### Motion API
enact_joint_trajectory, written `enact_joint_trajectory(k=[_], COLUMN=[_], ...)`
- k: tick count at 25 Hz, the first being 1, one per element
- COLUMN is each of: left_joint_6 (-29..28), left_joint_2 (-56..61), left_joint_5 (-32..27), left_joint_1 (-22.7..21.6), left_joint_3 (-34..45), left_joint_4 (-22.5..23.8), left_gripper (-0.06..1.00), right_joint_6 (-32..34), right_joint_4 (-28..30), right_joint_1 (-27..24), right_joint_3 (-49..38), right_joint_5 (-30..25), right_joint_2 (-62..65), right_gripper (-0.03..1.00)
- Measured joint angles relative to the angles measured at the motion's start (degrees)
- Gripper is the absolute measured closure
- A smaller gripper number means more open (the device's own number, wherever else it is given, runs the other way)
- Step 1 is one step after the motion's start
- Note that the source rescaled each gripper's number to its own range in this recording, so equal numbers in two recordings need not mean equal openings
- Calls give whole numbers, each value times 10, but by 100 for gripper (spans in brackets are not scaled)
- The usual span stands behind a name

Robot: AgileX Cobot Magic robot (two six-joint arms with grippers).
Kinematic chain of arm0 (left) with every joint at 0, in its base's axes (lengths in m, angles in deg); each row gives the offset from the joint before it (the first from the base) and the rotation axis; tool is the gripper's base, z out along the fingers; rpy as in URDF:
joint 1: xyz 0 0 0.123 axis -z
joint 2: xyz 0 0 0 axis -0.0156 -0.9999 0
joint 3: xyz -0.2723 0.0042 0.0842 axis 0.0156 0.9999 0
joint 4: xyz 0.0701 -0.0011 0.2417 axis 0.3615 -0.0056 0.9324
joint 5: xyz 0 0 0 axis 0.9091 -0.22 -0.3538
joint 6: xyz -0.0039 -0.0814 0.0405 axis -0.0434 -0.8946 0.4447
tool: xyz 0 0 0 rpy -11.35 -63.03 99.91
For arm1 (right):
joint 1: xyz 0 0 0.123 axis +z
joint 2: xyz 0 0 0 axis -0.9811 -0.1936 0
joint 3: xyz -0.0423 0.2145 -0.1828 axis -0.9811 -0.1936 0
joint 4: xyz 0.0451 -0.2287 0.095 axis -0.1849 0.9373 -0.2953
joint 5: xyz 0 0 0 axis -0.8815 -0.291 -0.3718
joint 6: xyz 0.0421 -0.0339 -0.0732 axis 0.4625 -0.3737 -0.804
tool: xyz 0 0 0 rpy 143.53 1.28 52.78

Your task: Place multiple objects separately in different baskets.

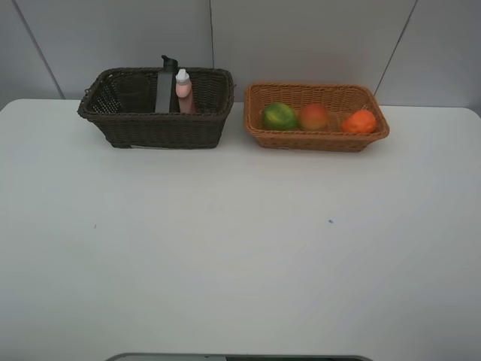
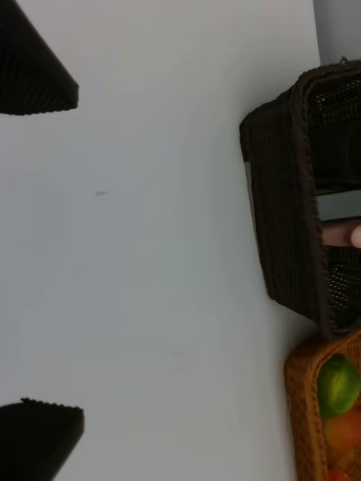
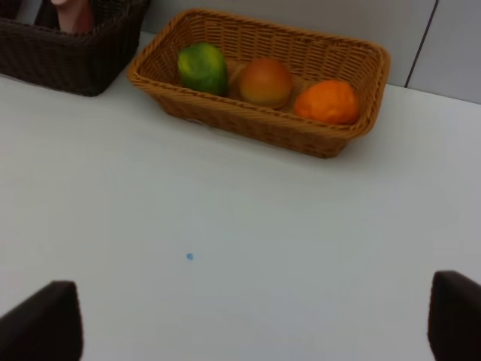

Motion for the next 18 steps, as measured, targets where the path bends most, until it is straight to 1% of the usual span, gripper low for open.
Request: enact_joint_trajectory(k=[8, 10, 13, 18], left_joint_6=[8, 8, 9, 9], left_joint_2=[0, 0, 0, 0], left_joint_5=[0, 0, 0, 0], left_joint_1=[0, -6, -31, -98], left_joint_3=[0, 0, 0, 0], left_joint_4=[-2, -2, -2, -2], left_gripper=[-3, -3, -3, -3], right_joint_6=[0, 0, 0, 0], right_joint_4=[0, 0, 0, 0], right_joint_1=[0, 0, 0, 0], right_joint_3=[0, 0, 0, 0], right_joint_5=[0, 0, 0, 0], right_joint_2=[0, 0, 0, 0], right_gripper=[-2, -2, -2, -2])
